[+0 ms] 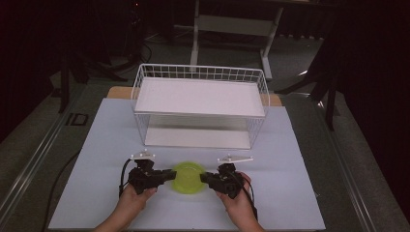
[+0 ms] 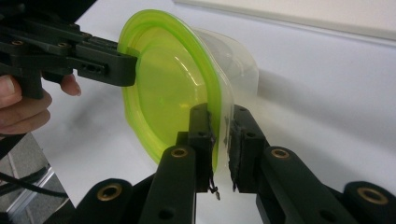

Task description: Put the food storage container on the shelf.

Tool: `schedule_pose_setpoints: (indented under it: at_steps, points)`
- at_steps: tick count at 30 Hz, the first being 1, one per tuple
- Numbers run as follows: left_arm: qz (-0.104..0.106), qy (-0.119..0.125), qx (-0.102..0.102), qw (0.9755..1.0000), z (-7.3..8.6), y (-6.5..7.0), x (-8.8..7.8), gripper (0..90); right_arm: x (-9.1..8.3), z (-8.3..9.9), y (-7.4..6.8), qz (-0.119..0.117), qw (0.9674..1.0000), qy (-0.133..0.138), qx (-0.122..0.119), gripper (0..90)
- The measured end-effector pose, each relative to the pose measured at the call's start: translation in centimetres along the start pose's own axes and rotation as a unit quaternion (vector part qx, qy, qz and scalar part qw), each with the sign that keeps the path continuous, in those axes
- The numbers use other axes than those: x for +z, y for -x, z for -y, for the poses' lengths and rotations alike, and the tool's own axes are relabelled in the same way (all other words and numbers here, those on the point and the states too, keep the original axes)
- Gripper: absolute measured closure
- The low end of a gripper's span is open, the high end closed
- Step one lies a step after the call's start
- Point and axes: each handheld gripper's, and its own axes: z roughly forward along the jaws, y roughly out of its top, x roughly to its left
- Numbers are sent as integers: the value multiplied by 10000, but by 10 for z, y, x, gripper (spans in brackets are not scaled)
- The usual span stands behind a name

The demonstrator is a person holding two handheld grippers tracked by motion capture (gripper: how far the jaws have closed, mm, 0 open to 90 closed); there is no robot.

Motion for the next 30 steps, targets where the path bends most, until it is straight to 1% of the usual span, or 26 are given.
schedule_pose_setpoints:
  at_steps: [4, 6, 8, 11, 13, 15, 16, 18, 20, 21, 22, 23, 24, 30]
  points:
    - [-23, 137, 119, 9998, -13, 3, -2, 807, -7, -6, -1, 53, 9997, 225, 7, 807]
    - [-60, 186, 171, 9997, -21, 4, -2, 807, -10, -10, 1, 59, 9995, 305, 67, 808]
    - [-65, 210, 161, 9996, -27, 4, 1, 806, -11, -15, 4, 83, 9992, 376, 131, 808]
    - [-104, 322, 157, 9993, -35, 2, 6, 805, -12, -20, 10, 99, 9985, 466, 270, 808]
    - [-170, 367, 224, 9989, -40, 2, 11, 804, -11, -23, 13, 117, 9980, 518, 344, 808]
    - [-199, 418, 270, 9986, -45, 1, 16, 803, -11, -26, 18, 184, 9978, 532, 358, 808]
    - [-192, 453, 353, 9982, -47, -1, 18, 803, -10, -27, 20, 185, 9975, 543, 403, 808]
    - [-180, 484, 340, 9981, -52, -4, 24, 803, -9, -30, 25, 218, 9971, 579, 442, 808]
    - [-187, 531, 348, 9978, -56, -8, 30, 802, -7, -33, 30, 258, 9965, 597, 531, 808]
    - [-187, 531, 348, 9978, -56, -8, 30, 801, -7, -33, 30, 258, 9965, 597, 531, 808]
    - [-158, 545, 299, 9979, -60, -12, 35, 801, -6, -34, 32, 293, 9963, 604, 545, 808]
    - [-164, 567, 298, 9978, -61, -14, 37, 801, -3, -36, 38, 304, 9955, 621, 652, 808]
    - [-157, 582, 254, 9979, -61, -15, 40, 801, -1, -37, 40, 321, 9953, 635, 659, 807]
    - [-199, 566, 199, 9980, -68, -26, 47, 800, 10, -42, 49, 380, 9939, 693, 764, 807]
